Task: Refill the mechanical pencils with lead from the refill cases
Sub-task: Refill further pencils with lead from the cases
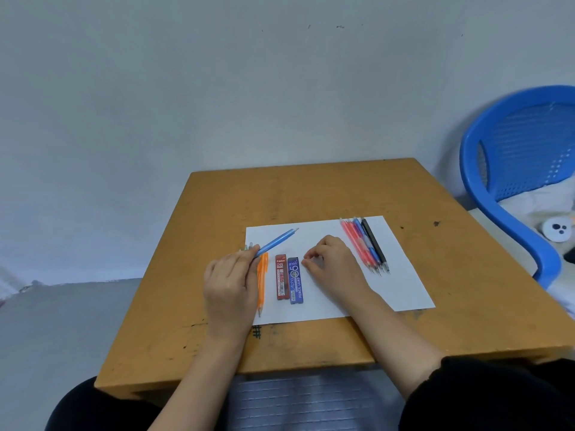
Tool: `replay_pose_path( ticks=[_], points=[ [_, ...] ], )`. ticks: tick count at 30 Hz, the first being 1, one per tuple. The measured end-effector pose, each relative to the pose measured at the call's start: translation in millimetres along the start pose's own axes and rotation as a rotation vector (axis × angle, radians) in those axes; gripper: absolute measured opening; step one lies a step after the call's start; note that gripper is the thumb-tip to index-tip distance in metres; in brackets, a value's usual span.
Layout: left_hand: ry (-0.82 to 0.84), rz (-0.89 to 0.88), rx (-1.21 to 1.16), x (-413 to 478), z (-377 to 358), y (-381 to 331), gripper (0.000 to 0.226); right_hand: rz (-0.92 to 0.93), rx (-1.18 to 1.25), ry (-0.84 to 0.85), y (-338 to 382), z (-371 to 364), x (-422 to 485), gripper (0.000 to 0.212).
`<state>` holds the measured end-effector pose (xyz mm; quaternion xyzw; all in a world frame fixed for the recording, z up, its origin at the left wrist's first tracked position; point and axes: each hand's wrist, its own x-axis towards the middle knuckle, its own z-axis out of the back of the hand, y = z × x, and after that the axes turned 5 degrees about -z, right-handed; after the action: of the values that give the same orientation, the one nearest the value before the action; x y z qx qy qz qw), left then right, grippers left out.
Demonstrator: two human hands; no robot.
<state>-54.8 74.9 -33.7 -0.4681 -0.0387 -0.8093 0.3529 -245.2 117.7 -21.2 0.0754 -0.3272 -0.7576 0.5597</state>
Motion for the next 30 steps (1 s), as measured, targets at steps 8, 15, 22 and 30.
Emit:
replay_pose_path(
  ticks=[8, 15, 22, 30],
  points=[
    [-0.003, -0.033, 0.034, 2.4, 0.7, -1.6, 0.023, -0.017, 0.080, -0.053, 0.8, 3.0, -1.0, 0.033],
    [-0.008, -0.107, 0.049, 6.1, 3.6, -4.1, 0.038, 0.037, 0.398, -0.272, 4.5, 16.6, -3.5, 0.019],
    [-0.016, -0.112, 0.046, 5.7, 2.6, -2.7, 0.048, 0.054, 0.377, -0.244, 3.8, 15.1, -2.2, 0.010],
    [-0.037, -0.131, 0.104, 4.3, 2.0, -4.0, 0.027, 0.034, 0.343, -0.238, 4.0, 12.2, -1.6, 0.005]
  ],
)
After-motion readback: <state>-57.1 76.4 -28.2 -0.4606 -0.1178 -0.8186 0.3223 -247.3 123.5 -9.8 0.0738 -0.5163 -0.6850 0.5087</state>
